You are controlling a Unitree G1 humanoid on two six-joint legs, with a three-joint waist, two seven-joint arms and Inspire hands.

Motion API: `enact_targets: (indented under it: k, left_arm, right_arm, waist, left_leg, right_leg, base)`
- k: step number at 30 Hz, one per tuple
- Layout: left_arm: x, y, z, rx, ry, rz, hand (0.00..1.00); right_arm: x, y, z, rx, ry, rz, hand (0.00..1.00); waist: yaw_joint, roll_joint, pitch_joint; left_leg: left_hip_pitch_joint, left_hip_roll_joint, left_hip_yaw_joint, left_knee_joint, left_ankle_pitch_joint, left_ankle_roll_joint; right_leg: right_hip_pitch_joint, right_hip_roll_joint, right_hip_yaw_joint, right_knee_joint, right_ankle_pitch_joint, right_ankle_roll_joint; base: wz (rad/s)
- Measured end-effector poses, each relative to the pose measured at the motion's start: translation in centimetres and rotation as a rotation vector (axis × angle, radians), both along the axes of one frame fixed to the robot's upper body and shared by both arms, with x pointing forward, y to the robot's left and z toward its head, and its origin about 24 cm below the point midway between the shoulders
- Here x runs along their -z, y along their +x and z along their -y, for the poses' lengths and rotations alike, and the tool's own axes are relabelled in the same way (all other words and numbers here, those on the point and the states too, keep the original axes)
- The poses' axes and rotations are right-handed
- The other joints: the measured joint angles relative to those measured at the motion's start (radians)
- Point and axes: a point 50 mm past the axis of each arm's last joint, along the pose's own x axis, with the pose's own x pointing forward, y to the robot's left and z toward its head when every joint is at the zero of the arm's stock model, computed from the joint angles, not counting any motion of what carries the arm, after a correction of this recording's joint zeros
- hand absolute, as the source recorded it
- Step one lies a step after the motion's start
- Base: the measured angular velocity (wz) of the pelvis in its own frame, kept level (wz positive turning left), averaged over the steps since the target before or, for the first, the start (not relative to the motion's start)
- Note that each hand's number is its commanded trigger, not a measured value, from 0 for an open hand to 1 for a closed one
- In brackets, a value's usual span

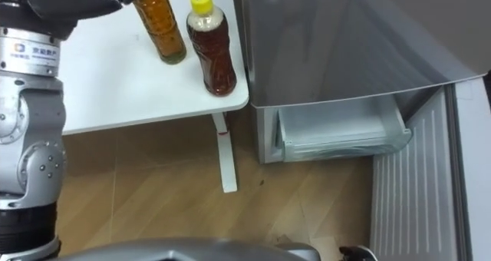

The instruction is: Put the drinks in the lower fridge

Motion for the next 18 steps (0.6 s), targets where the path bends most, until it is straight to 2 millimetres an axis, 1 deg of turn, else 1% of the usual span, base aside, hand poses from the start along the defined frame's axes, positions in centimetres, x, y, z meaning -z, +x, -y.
enact_targets:
  k: [2, 5, 11, 16, 18]
  left_arm:
    - [0.1, 0.0, 0.3, 0.044, -0.007, -0.012, 0.00]
    - [0.4, 0.1, 0.8, 0.101, 0.002, -0.028, 0.00]
    - [0.7, 0.0, 1.9, 0.218, -0.030, -0.050, 0.00]
    - [0.9, -0.1, 2.7, 0.294, -0.008, -0.065, 0.00]
    - [1.0, -0.1, 3.0, 0.327, -0.028, -0.066, 0.00]
  right_arm:
    - [0.0, -0.2, 0.0, 0.000, -0.003, -0.013, 0.00]
    - [0.0, -0.4, 0.1, 0.000, -0.007, -0.021, 0.00]
    - [0.0, -0.6, 0.2, -0.005, -0.026, -0.039, 0.00]
    - [0.0, -0.6, 0.2, -0.013, -0.022, -0.044, 0.00]
    - [0.0, -0.6, 0.2, -0.016, -0.019, -0.044, 0.00]
  waist:
    - [-0.003, 0.001, -0.0013]
    - [-0.003, -0.001, 0.0002]
    - [0.000, 0.001, -0.0011]
    - [-0.002, 0.001, -0.0009]
    - [-0.006, 0.001, -0.0010]
  left_leg:
    - [0.000, 0.000, 0.000, 0.000, 0.000, 0.000]
    - [0.000, 0.001, 0.000, 0.000, 0.000, 0.000]
    - [0.001, 0.001, 0.004, 0.000, 0.000, 0.000]
    - [0.000, 0.000, 0.002, 0.000, 0.000, 0.000]
    - [0.000, 0.000, 0.002, 0.000, 0.000, 0.000]
  right_leg:
    - [0.001, 0.000, 0.000, 0.002, 0.000, 0.000]
    - [0.001, 0.000, 0.000, 0.003, 0.000, 0.000]
    - [-0.002, 0.001, 0.012, 0.001, 0.000, 0.000]
    - [-0.002, 0.000, 0.010, -0.001, 0.000, 0.000]
    - [-0.002, 0.000, 0.009, -0.002, 0.000, 0.000]
  base:
    - [0.00]
    - [0.00]
    - [-0.04]
    - [0.00]
    - [0.00]
